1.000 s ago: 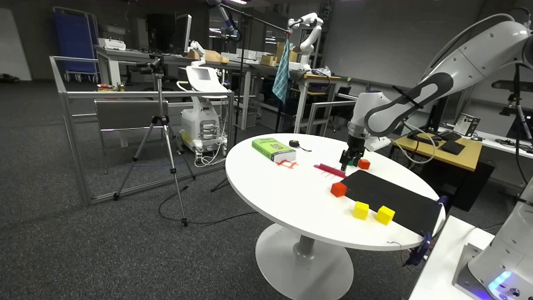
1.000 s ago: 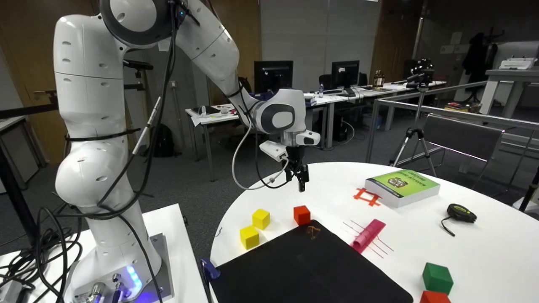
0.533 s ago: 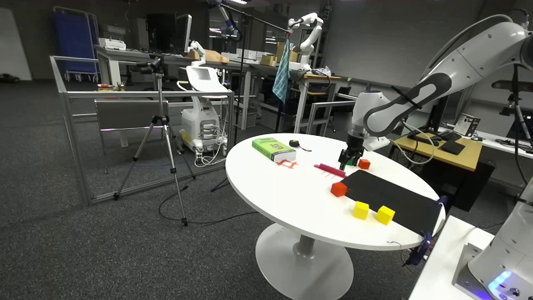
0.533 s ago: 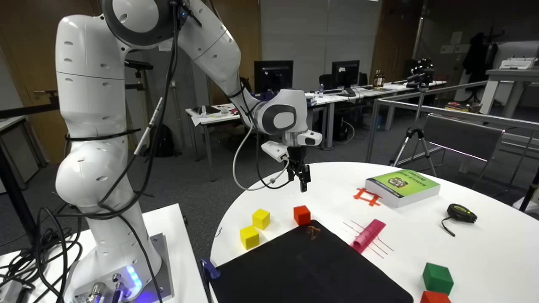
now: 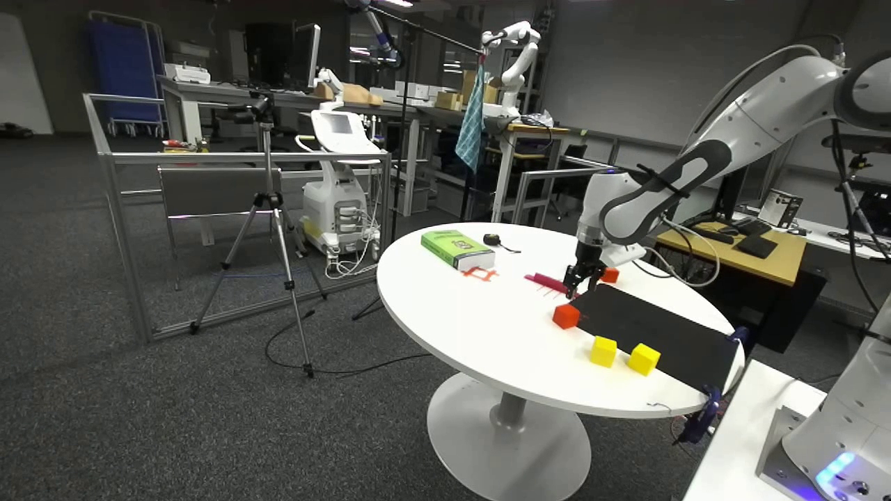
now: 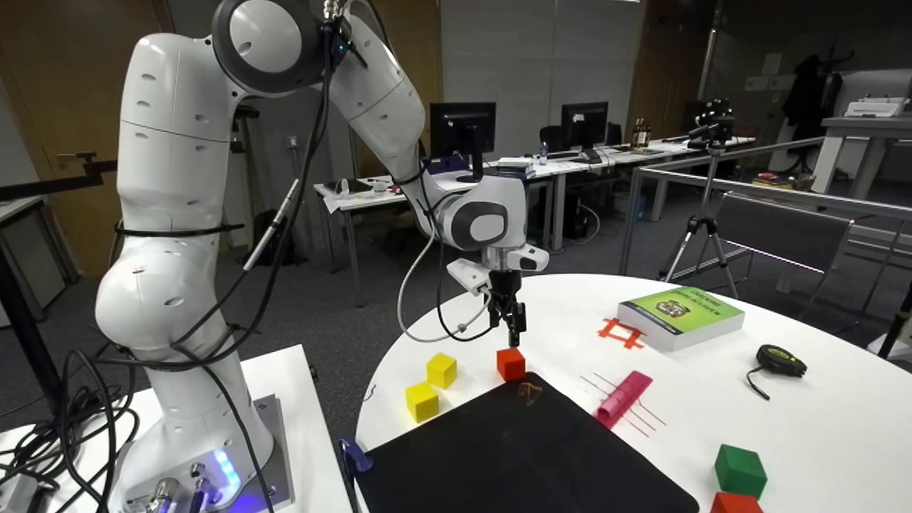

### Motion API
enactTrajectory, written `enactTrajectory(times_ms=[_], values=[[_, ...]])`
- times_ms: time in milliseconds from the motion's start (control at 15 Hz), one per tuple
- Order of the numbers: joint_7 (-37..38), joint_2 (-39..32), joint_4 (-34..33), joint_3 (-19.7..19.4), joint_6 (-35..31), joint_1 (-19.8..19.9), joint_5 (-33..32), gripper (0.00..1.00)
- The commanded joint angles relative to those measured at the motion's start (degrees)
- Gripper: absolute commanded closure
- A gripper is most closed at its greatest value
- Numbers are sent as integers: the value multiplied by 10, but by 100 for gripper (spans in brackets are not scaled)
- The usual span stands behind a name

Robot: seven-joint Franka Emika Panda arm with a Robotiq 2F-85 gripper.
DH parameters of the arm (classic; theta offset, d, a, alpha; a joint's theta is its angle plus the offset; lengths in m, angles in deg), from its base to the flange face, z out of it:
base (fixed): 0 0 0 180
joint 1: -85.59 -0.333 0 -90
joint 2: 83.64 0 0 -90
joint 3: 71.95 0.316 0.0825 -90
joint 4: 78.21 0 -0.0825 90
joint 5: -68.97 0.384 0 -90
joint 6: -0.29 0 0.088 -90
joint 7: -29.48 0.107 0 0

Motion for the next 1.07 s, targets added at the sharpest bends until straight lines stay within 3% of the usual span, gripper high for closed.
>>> enactTrajectory(times_ms=[0,267,533,667,1000], values=[[47,-38,-22,-21,-52,-34,-22,0],[119,-66,-20,-63,-137,-87,-48,0],[155,-90,-26,-110,-134,-130,-64,0],[154,-97,-27,-118,-127,-136,-58,0],[125,-110,-39,-93,-102,-113,-18,0]])
